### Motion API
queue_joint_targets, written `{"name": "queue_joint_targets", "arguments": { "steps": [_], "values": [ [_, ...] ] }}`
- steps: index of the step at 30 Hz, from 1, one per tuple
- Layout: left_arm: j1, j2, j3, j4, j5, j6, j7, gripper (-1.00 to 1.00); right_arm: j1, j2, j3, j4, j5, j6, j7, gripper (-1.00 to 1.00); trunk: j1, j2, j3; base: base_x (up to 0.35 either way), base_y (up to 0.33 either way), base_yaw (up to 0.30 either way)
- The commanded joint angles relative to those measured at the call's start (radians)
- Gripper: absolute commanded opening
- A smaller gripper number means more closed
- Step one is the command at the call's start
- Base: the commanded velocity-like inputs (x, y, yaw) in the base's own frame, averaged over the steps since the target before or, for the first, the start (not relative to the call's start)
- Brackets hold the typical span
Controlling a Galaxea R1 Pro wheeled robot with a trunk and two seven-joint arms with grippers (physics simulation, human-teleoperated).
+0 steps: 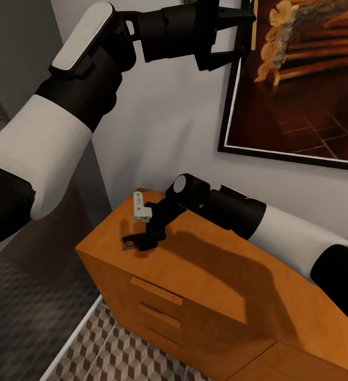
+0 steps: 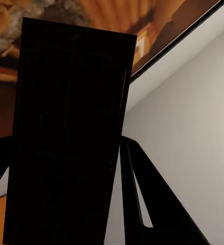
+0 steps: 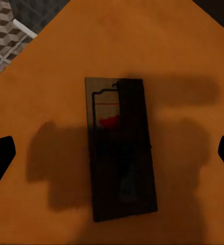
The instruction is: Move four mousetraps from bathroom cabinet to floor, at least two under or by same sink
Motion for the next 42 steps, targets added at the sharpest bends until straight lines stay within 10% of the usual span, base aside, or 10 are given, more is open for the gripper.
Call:
{"name": "queue_joint_targets", "arguments": {
  "steps": [1, 27, 42],
  "values": [
    [0.000, 0.000, 0.000, 0.000, 0.008, 0.001, 0.007, -1.00, -0.002, -0.001, 0.003, 0.001, -0.010, 0.008, -0.003, 1.00, 0.000, -0.001, -0.001, 0.000, 0.000, 0.000],
    [0.005, -0.013, -0.002, -0.043, 0.007, -0.029, 0.006, -1.00, -0.002, 0.010, 0.003, 0.043, 0.010, -0.005, 0.028, 1.00, 0.000, -0.001, -0.001, 0.045, -0.045, 0.000],
    [0.005, -0.015, -0.002, -0.045, 0.007, -0.029, 0.006, -1.00, 0.003, 0.017, 0.004, 0.192, 0.003, -0.180, 0.028, 1.00, 0.000, -0.001, -0.001, 0.000, 0.000, 0.000]
  ]
}}
